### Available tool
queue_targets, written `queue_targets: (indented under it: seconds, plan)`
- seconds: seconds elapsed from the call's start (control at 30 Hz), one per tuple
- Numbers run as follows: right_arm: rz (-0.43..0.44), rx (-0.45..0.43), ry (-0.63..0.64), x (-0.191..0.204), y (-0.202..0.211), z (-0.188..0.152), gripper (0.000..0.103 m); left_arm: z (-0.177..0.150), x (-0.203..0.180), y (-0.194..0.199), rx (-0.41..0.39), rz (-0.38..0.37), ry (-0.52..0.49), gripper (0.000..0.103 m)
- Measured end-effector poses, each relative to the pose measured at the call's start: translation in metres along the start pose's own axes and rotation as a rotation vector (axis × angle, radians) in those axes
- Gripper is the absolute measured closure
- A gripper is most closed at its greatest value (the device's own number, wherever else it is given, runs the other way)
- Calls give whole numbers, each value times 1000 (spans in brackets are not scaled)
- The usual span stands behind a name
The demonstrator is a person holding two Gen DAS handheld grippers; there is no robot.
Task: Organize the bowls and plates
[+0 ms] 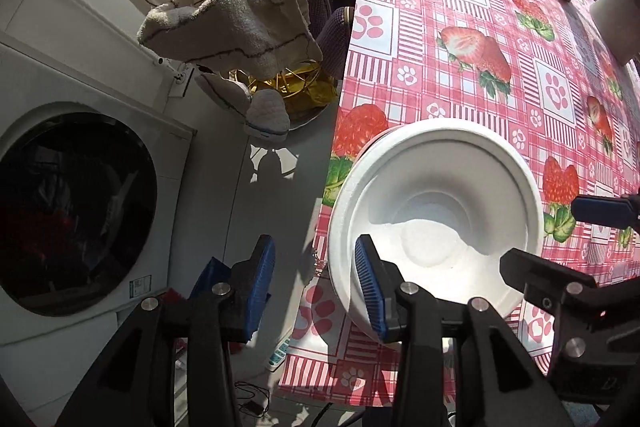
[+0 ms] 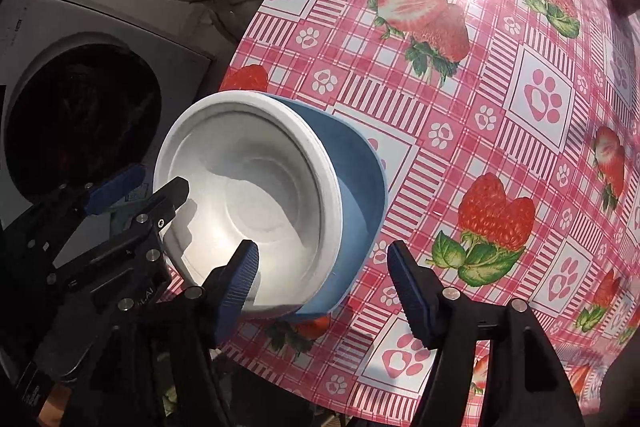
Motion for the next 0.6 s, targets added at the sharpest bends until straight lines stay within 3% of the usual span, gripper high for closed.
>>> queue_targets:
  seconds: [0.07,0.13,0.17,0.2,0.33,0.6]
  plan:
    - [18,-26,-3,-2,11,1,13,-2,1,2,6,8,-7,46]
    - [31,-40,-8,-2,20,1,13,-4,0,6,3,3,-13,27]
    - [28,-47,-3,-1,24,1,9,-5,0,7,9,-2,-14,23]
    - [22,-45,1,-1,26,1,0,-6,-1,8,18,-11,-14,21]
    - [-1,-72,17,-1,40,-3,0,-9,-5,9,52,-70,7,22]
    - [-17,-132,-4,5,67,-6,0,-8,-7,15,52,-51,11,21]
Point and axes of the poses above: each gripper's, at about its wrist camera, not at the fingertips, and y roughly against the way its jaws point, x to its left, z to its top, the point moved 2 cm from there along -y, roughly the way its jaws point, and after that the axes turned 11 degrees about z, right-handed, at the moved point
